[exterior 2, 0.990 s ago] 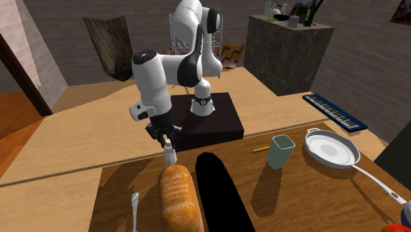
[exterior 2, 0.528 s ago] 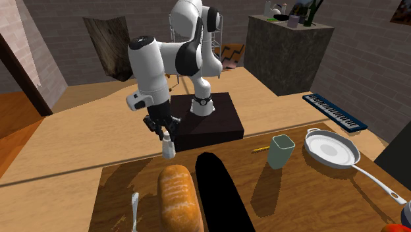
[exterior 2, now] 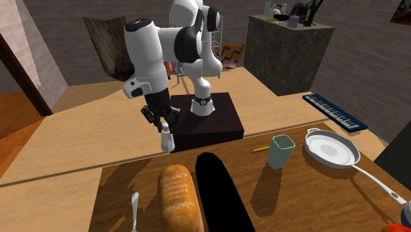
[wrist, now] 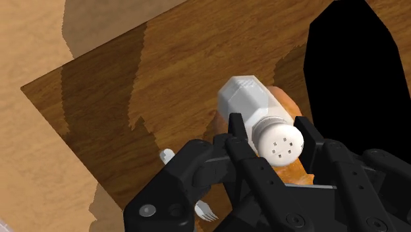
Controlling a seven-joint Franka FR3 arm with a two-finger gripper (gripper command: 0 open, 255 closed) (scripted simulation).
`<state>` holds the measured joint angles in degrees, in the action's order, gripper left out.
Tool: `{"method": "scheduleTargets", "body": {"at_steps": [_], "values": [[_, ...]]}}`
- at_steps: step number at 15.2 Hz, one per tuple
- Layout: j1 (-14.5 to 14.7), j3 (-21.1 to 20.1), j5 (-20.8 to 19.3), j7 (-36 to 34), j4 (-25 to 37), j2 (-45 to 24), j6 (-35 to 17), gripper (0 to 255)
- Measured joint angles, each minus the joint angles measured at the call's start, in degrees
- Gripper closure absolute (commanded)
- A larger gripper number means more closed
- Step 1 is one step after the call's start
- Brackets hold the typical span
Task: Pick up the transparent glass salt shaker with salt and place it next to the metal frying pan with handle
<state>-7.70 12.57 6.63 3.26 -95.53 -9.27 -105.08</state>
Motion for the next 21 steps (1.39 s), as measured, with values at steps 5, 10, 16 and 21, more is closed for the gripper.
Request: {"method": "scheduleTargets", "body": {"at_steps": [5, 10, 16, 21], "values": [[-0.2, 0.1, -0.1, -0.1, 4.0, -0.1, 3.9, 255], [2.1, -1.4, -1.1, -3.9, -0.2, 3.8, 3.1, 255], [6.1, -4.8, -2.3, -11.4, -7.5, 9.7, 1.2, 255], [9.4, -8.5, -2.8, -18.4, -11.9, 13.6, 0.1, 255]]}}
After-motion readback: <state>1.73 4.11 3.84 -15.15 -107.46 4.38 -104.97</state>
